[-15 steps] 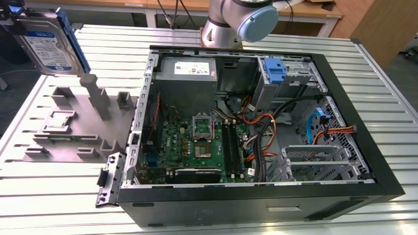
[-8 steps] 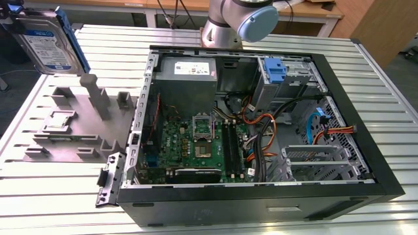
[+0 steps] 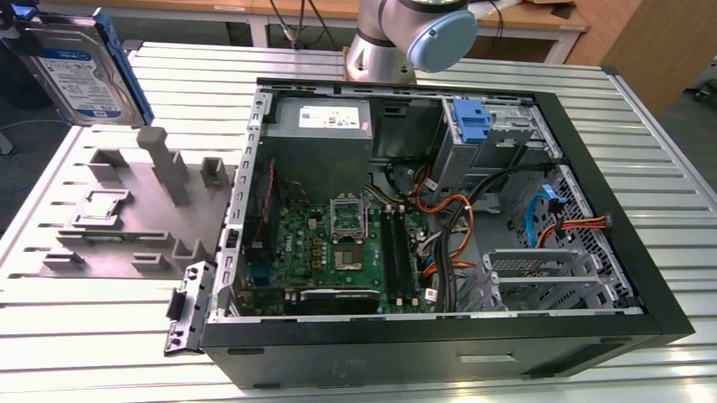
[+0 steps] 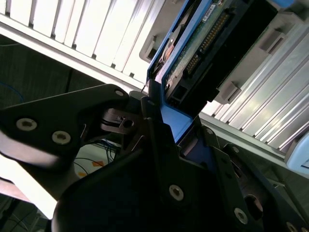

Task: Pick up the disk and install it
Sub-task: 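Pick up the disk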

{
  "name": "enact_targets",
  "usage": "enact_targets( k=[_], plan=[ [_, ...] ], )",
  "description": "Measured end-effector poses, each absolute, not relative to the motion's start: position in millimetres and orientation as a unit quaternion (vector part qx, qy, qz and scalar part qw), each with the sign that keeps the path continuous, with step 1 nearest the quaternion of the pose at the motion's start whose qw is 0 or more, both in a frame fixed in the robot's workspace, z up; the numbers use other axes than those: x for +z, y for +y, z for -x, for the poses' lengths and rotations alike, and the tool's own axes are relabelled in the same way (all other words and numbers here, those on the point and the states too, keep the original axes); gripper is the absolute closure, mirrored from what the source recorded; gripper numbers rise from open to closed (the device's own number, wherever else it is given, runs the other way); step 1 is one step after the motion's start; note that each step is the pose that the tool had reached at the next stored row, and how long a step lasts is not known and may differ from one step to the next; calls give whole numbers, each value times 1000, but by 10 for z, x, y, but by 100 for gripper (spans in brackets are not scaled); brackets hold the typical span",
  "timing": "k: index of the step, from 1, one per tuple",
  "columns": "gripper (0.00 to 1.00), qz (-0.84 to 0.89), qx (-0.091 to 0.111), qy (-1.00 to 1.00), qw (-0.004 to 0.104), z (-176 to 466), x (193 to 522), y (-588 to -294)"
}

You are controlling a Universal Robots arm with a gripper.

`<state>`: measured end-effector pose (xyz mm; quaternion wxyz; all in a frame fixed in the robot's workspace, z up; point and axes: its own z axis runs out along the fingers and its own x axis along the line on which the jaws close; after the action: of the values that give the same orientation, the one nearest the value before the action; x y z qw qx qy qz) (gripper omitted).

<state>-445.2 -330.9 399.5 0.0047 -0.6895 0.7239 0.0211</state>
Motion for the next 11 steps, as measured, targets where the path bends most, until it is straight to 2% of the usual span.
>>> enact_targets(
  k=[11],
  plan=[
    [64, 690, 21, 724, 5, 4452, 4053, -3309]
  ],
)
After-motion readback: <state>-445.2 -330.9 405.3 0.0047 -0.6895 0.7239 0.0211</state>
